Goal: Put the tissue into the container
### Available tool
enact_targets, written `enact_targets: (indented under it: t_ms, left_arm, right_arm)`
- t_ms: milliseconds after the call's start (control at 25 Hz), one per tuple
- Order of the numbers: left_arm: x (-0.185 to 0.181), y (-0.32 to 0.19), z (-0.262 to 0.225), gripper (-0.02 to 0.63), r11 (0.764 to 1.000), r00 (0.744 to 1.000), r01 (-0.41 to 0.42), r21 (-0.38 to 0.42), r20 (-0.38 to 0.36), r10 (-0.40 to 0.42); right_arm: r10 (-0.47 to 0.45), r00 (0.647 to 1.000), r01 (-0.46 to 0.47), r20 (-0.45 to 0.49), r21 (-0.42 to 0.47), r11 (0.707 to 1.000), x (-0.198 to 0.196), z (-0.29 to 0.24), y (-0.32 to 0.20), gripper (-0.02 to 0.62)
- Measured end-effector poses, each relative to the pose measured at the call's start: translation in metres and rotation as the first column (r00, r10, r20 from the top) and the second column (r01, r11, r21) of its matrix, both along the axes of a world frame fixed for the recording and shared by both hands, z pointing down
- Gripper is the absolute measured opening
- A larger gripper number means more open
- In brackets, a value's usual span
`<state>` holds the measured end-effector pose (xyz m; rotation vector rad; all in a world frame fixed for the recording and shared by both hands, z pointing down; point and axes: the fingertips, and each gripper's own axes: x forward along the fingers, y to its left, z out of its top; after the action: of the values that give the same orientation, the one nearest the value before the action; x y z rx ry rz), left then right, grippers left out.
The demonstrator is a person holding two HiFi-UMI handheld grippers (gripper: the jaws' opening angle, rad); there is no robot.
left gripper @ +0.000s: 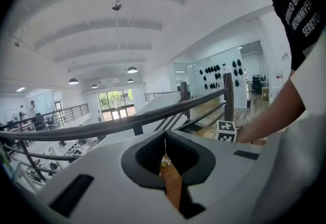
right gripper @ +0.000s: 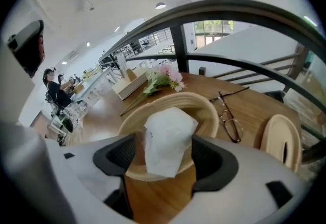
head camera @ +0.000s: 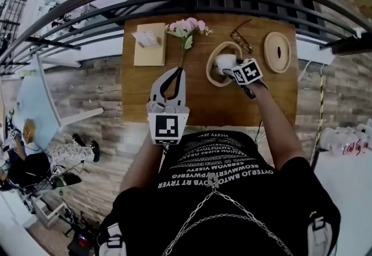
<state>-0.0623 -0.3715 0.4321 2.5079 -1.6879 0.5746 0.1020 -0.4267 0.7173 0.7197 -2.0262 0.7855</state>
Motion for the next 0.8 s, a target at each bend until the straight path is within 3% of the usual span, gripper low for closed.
enact_targets:
  t_ms: [160, 280, 320, 400, 480, 640, 800]
  left_arm:
    - [-0.006, 0.007, -0.012, 0.029, 0.999, 1.0, -0.016, 0.036, -0.008, 0.016]
    - [-0.007, 0.014, -0.024, 0.029, 0.997, 0.998, -0.035, 0.064, -0.042, 0.038]
    - [-0.007, 0.016, -0.028, 0.029, 0.997, 0.997, -0.042, 0.07, -0.058, 0.046]
    - [-0.008, 0.021, -0.036, 0.029, 0.995, 0.994, -0.055, 0.081, -0.085, 0.062]
    - [-0.007, 0.028, -0.044, 0.029, 0.994, 0.99, -0.07, 0.089, -0.118, 0.08]
    - [-0.005, 0.047, -0.058, 0.029, 0.988, 0.98, -0.113, 0.104, -0.153, 0.128]
    - [-0.008, 0.061, -0.072, 0.029, 0.982, 0.976, -0.137, 0.129, -0.151, 0.156]
  right_arm:
    - [0.085, 0.996, -0.086, 0.016, 0.082, 0.993, 0.02, -0.034, 0.005, 0.33]
    - [0.084, 0.996, -0.087, 0.041, 0.1, 0.991, 0.023, -0.059, 0.025, 0.323]
    - [0.08, 0.995, -0.086, 0.054, 0.117, 0.989, 0.023, -0.069, 0.031, 0.288]
    - [0.111, 0.991, -0.125, 0.076, 0.214, 0.969, 0.029, -0.099, 0.037, 0.148]
    - [0.177, 0.978, -0.203, 0.108, 0.335, 0.92, 0.04, -0.134, 0.041, 0.015]
    - [0.277, 0.944, -0.329, 0.178, 0.516, 0.791, 0.062, -0.21, 0.058, 0.014]
    - [0.308, 0.934, -0.349, 0.182, 0.655, 0.67, 0.075, -0.276, 0.081, 0.014]
